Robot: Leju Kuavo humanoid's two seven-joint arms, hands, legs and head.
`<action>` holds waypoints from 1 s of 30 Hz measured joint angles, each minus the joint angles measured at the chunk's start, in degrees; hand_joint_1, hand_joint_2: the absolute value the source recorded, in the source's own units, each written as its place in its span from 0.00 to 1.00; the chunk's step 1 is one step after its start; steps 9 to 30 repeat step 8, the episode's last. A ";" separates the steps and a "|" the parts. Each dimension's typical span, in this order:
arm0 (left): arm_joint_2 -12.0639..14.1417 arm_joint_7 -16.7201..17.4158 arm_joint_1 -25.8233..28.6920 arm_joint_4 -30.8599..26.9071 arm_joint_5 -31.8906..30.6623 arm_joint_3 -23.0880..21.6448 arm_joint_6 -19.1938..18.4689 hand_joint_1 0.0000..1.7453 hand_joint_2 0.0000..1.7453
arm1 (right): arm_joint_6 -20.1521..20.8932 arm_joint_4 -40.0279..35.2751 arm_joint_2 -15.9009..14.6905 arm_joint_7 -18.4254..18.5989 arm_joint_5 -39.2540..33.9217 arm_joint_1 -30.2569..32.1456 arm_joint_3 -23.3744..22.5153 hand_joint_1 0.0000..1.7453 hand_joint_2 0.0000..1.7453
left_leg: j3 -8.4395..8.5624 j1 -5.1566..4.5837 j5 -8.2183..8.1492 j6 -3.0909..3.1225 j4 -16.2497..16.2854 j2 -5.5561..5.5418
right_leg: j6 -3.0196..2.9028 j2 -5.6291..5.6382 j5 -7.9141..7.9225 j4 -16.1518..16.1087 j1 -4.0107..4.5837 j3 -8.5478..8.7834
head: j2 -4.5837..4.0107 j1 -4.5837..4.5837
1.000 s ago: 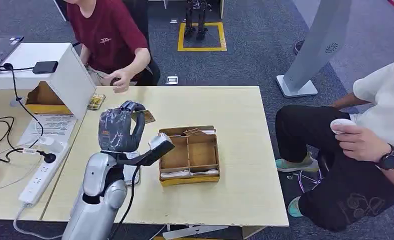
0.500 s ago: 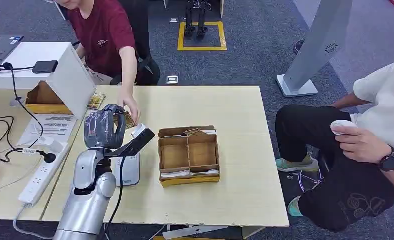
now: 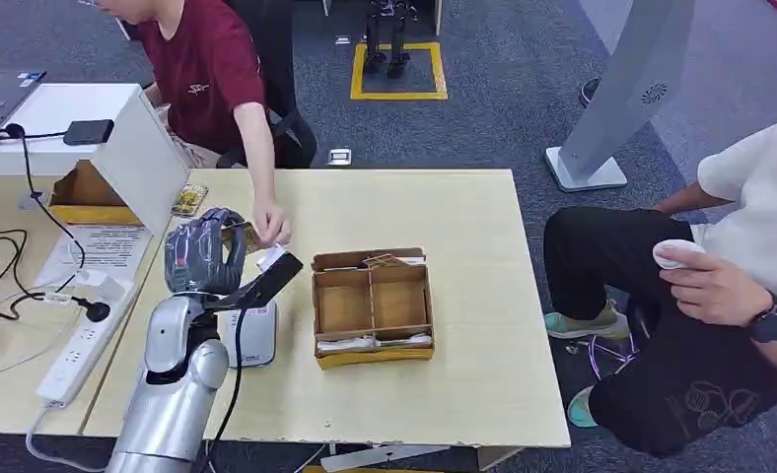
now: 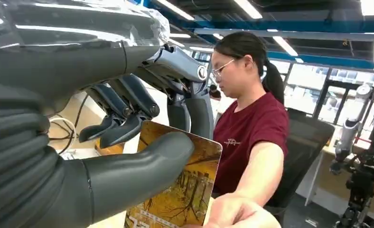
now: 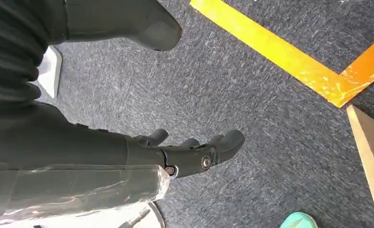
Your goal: Pass the card to the sensor for recognition and then transmit it.
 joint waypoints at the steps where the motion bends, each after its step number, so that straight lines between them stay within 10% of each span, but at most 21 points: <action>1: -0.09 0.00 0.00 0.00 0.00 0.13 0.00 1.00 1.00 | 0.05 0.00 0.00 0.02 0.00 0.00 0.00 0.00 1.00 | 0.00 0.00 0.00 0.00 0.00 0.00 | 0.00 0.00 0.00 0.00 0.00 0.00 | 0.00 0.00; 2: -0.16 0.00 0.00 0.00 0.00 0.20 0.00 0.99 1.00 | 0.05 0.00 0.00 0.02 0.00 0.01 0.00 0.00 1.00 | 0.00 0.00 0.00 0.00 0.00 0.00 | 0.00 0.00 0.00 0.00 0.00 0.00 | 0.00 0.00; 3: -0.18 0.00 0.00 0.00 0.00 0.22 0.00 0.00 1.00 | 0.07 0.00 0.00 0.02 0.00 0.03 0.00 0.00 1.00 | 0.00 0.00 0.00 0.00 0.00 0.00 | 0.00 0.00 0.00 0.00 0.00 0.00 | 0.00 0.00; 30: -0.35 0.00 0.00 0.00 -0.02 0.42 0.28 0.00 1.00 | 0.09 0.00 0.00 0.02 -0.02 0.11 0.00 0.00 1.00 | 0.00 0.00 0.00 0.00 0.00 0.00 | 0.00 0.00 0.00 0.00 0.00 0.00 | 0.00 0.00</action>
